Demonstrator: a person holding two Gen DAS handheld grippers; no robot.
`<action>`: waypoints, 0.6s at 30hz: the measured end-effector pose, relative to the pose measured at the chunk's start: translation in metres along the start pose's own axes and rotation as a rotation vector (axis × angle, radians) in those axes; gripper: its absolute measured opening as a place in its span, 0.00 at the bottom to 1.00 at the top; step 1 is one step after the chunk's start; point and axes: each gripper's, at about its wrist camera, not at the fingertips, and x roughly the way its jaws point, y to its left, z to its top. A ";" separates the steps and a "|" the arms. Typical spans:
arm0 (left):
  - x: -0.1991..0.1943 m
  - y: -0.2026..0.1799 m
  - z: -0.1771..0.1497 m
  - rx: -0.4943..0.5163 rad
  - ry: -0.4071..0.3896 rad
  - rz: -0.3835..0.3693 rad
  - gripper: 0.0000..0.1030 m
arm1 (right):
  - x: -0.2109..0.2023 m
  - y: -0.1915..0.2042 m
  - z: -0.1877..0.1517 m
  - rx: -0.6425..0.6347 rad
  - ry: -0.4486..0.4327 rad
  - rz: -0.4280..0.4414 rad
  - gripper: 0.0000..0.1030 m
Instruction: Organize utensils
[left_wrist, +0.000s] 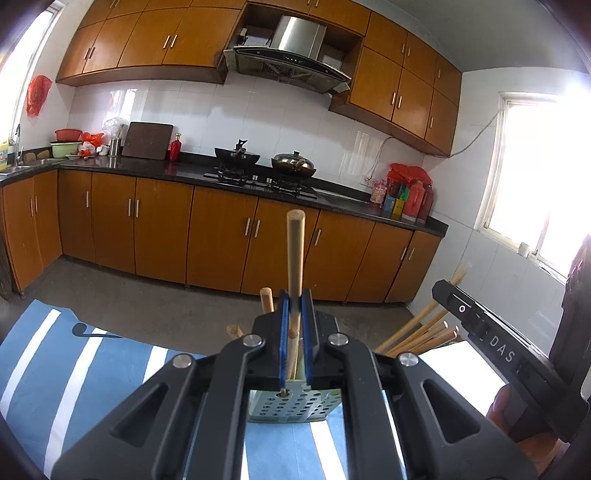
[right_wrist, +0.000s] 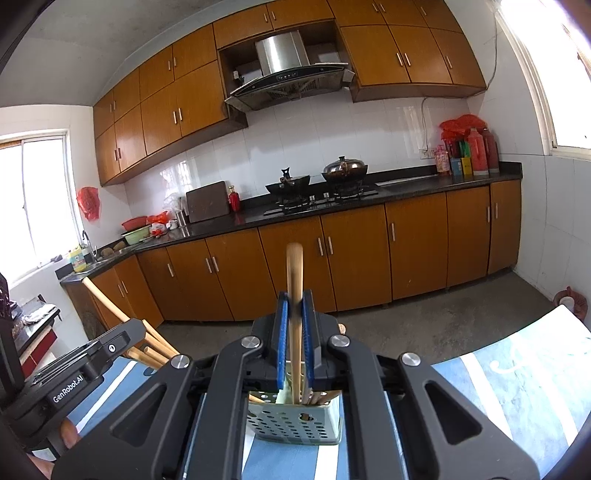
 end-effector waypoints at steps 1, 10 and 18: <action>-0.001 0.000 0.000 -0.001 -0.002 -0.002 0.13 | -0.002 0.000 0.001 -0.001 -0.003 -0.001 0.12; -0.030 0.004 0.012 -0.024 -0.051 -0.007 0.28 | -0.026 -0.005 0.007 -0.001 -0.047 -0.020 0.30; -0.075 0.014 0.012 -0.025 -0.095 0.018 0.42 | -0.063 -0.008 0.005 -0.035 -0.086 -0.058 0.37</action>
